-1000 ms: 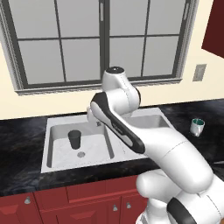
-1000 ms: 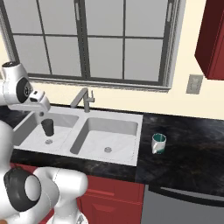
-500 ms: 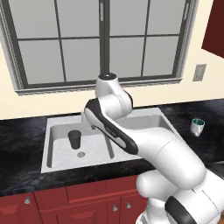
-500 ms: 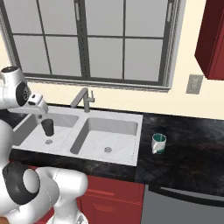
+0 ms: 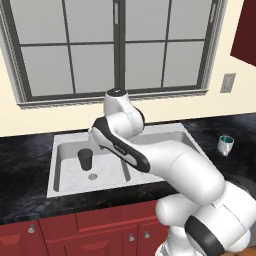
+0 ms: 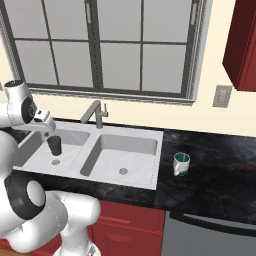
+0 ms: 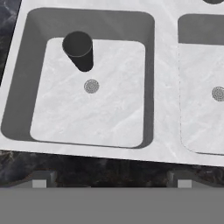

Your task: Move any existing items from the left basin to the right basin for drying. Then move the mug from the counter to the left basin of the sink for washing.

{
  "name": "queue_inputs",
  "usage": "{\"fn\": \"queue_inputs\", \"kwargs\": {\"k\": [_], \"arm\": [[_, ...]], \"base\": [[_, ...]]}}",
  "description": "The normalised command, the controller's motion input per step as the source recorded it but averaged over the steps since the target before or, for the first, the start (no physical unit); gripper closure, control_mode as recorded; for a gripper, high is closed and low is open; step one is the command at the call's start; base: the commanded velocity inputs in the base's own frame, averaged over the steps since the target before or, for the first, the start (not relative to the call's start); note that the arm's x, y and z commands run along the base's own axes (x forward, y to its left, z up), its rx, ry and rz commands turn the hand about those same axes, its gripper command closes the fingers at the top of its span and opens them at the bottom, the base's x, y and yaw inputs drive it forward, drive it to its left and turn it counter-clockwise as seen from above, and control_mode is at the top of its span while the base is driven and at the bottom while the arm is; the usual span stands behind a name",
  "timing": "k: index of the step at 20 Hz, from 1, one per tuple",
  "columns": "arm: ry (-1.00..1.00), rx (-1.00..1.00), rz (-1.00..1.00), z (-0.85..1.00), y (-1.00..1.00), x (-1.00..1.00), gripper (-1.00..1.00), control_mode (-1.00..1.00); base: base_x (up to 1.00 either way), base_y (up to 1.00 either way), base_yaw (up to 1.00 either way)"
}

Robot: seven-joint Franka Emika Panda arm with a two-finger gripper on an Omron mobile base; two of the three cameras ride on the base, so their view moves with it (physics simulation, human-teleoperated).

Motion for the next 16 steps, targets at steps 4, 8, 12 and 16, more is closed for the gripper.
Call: {"fn": "queue_inputs", "kwargs": {"k": [4,8,12,16], "arm": [[0.00,0.00,0.00,-0.06,0.13,0.21,-1.00,-1.00],[0.00,0.00,0.00,-0.10,0.09,0.23,-1.00,-1.00],[0.00,0.00,0.00,-0.10,0.01,0.20,-1.00,-1.00],[0.00,0.00,0.00,-0.16,0.01,0.12,-1.00,-1.00]], "base": [[0.00,0.00,0.00],[0.00,0.00,0.00],[0.00,0.00,0.00],[0.00,0.00,0.00]]}}
